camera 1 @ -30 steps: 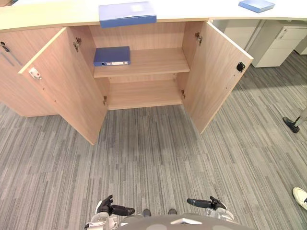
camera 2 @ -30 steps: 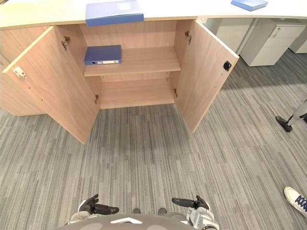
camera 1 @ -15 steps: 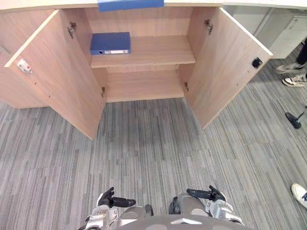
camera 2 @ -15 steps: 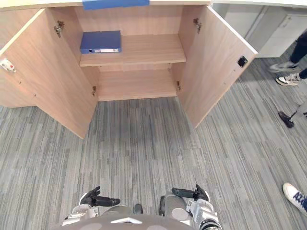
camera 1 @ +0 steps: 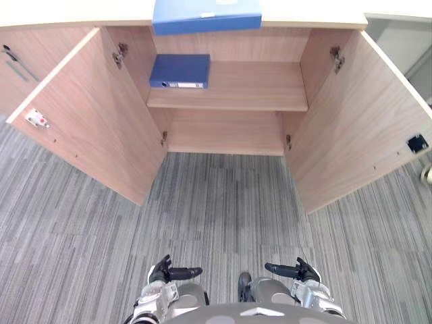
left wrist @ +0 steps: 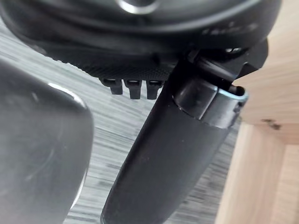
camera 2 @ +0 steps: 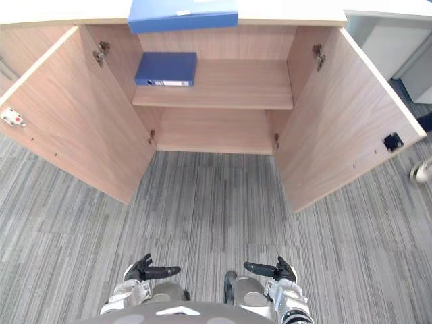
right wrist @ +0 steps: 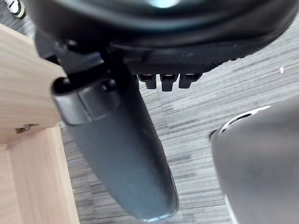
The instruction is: Walk over to the cabinet, pick up the folder, carry it to the office cabinet, place the folder inside the office cabinet, then close the office cabinet door
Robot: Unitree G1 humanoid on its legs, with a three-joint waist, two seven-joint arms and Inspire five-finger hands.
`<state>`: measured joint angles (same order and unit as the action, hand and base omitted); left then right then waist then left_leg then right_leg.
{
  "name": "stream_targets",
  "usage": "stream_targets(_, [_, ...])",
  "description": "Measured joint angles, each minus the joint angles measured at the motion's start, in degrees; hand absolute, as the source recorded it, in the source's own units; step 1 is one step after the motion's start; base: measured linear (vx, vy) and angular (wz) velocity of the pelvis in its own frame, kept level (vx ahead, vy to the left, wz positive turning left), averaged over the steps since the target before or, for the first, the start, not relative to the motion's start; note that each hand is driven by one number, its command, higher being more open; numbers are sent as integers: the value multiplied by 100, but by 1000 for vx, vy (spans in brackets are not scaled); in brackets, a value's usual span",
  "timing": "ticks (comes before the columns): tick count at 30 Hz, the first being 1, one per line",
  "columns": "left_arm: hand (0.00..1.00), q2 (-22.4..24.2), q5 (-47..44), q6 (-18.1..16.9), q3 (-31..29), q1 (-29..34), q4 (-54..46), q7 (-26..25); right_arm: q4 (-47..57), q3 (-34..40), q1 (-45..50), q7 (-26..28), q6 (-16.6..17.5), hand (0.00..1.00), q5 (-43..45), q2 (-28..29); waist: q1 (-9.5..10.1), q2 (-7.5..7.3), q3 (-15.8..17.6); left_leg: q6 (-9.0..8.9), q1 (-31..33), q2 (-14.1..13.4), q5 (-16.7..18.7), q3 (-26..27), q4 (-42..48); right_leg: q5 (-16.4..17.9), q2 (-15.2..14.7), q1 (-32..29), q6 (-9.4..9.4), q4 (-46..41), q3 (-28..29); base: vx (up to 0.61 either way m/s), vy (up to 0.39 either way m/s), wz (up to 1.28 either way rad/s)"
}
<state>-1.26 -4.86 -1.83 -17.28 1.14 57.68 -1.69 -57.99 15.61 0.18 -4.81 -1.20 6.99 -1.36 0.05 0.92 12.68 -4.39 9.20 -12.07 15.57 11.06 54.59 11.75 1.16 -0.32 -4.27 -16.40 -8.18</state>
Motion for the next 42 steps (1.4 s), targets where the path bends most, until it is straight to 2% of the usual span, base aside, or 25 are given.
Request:
stream_targets(3, [100,49,-34,-13,-12,-58,-28,-3,96,-90,7,-55,-14,100,35,42,64,2,12,5,508,-237,103,341,-585,66,-41,387,57,294,204,242,41,-36])
stream_targets(5, [100,39,-31,-15,1,-113,-31,25,110,-39,18,-81,-16,100,54,87,141,-42,22,15,612,-96,129,428,-1514,87,-185,588,99,444,270,266,130,-38])
stream_targets(6, [100,28,-30,-16,5,-142,-34,36,126,-21,57,-87,-16,100,61,114,170,-89,24,14,645,75,19,404,-2230,164,-323,727,231,539,310,358,239,-25])
stream_targets(7, [100,45,-32,-18,15,-143,-24,17,127,-4,101,-88,-21,100,61,114,173,-87,-45,46,696,232,-324,310,-2931,270,-418,814,412,630,366,304,210,-24])
stream_targets(8, [100,46,-33,-13,19,-138,-11,10,118,-3,112,-91,-23,100,60,109,184,-77,-71,145,703,277,-713,259,-3032,324,-458,854,494,655,403,418,304,-23])
stream_targets(9, [100,-2,-33,-7,15,-92,-3,4,94,-6,143,-94,-32,100,60,161,192,-168,-209,306,682,455,-764,326,-3037,385,-637,860,581,670,503,387,272,-19])
stream_targets(11, [100,-60,-43,-6,14,-77,-1,-31,94,12,202,-80,-50,100,53,230,207,-304,-304,420,584,600,-541,499,-2989,382,-844,787,586,423,601,438,300,-23])
stream_targets(12, [100,-75,-101,4,12,-48,6,-46,97,17,212,-77,-70,100,39,277,283,-360,-338,485,365,635,-478,694,-2945,379,-949,634,596,-138,742,414,270,-50])
stream_targets(15, [100,-81,-159,3,113,20,6,-59,217,-37,161,-38,-48,100,-15,314,265,-352,-353,634,-406,754,-214,813,-3226,-83,-1108,-299,950,-2728,882,379,258,-33])
stream_targets(17, [100,-72,-189,4,126,2,13,-56,311,-108,156,-22,25,100,-20,355,231,-392,-382,635,-860,819,-125,807,-3494,179,-1139,-932,878,-3766,780,383,149,1])
stream_targets(18, [100,-71,-192,2,126,-6,48,-56,317,-109,151,-18,27,100,-21,357,230,-399,-387,634,-1028,823,-125,807,-3630,263,-1127,-1041,808,-3806,688,346,11,6])
stream_targets(21, [100,-44,-236,-5,116,-21,170,-58,326,-107,94,-18,70,100,-24,350,124,-338,-417,581,-1616,720,-142,749,-4141,519,-979,-1442,676,-3009,151,331,-76,16])
stream_targets(22, [100,-26,-236,-3,118,-31,250,-61,326,-106,52,-15,88,100,-25,329,60,-279,-431,404,-1755,639,-136,689,-4311,510,-867,-1605,670,-2389,49,303,-120,20])
stream_targets(23, [100,-26,-237,2,118,-36,285,-61,325,-106,35,-9,94,100,-25,324,42,-264,-438,355,-1809,612,-148,668,-4390,464,-806,-1693,670,-2044,38,505,-226,29])
stream_targets(24, [100,-42,-235,6,122,-32,333,-64,305,-109,40,-5,99,100,-25,325,0,-276,-453,231,-1895,606,-181,571,-4527,55,-709,-1715,660,-1121,89,439,-201,37])
stream_targets(25, [100,-42,-234,9,108,-46,429,-70,225,-77,21,33,58,100,-40,246,-44,-208,-428,120,-2025,558,-158,390,-4623,-571,-615,-1577,423,-872,9,445,-210,31])
stream_targets(28, [100,227,-218,-8,-13,-95,444,-61,34,132,-25,-1,-38,100,-36,13,-44,102,-437,-104,-2053,317,-449,207,-4570,-269,-496,-1343,271,-880,-244,408,-266,32])
stream_targets(29, [100,243,-218,-1,-30,-126,451,-65,-13,121,-21,-9,-38,100,-41,-13,-52,122,-421,-135,-2023,268,-480,189,-4434,-237,-488,-1230,252,-826,-320,282,-232,57])
stream_targets(31, [100,324,-211,-5,-193,-256,343,-37,-51,36,89,-28,-80,100,-34,-24,-37,22,-331,-268,-1292,-42,-500,-79,-2519,-86,-445,-617,215,-426,-540,215,-227,57])
stream_targets(33, [100,393,-207,-28,-219,-249,194,-46,-74,-64,89,-48,-81,100,-21,-30,6,13,-328,-245,-781,-266,-284,24,-1517,-71,-369,-260,185,-213,-583,131,-139,5])
stream_targets(34, [100,397,-204,-26,-217,-253,186,-47,-71,-94,88,-49,-76,100,-16,-29,10,0,-349,-189,-641,-241,-164,160,-1602,-68,-352,-117,184,-92,-562,122,-39,-18])
stream_targets(37, [100,489,-198,-22,-209,-271,93,-41,-38,-116,64,-47,-76,100,-14,0,42,19,-369,-102,-380,-40,-104,236,-2505,-51,-357,34,256,21,-399,132,81,-29])
stream_targets(39, [100,514,-197,-21,-195,-277,108,-39,-37,-114,74,-48,-79,100,-15,2,60,46,-406,-2,-389,120,-382,195,-3370,-22,-350,49,370,10,-253,180,167,-41])
stream_targets(40, [100,516,-197,-3,-189,-274,127,-35,-56,-113,76,-59,-91,100,-15,46,84,-10,-478,132,-495,237,-650,237,-3589,4,-398,48,477,-9,-99,255,215,-41])
stream_targets(42, [100,470,-171,-11,-187,-248,140,-51,-47,-112,177,-50,-91,100,-18,112,84,-185,-582,186,-678,396,-683,374,-3864,-56,-522,136,587,195,1,227,188,-29])
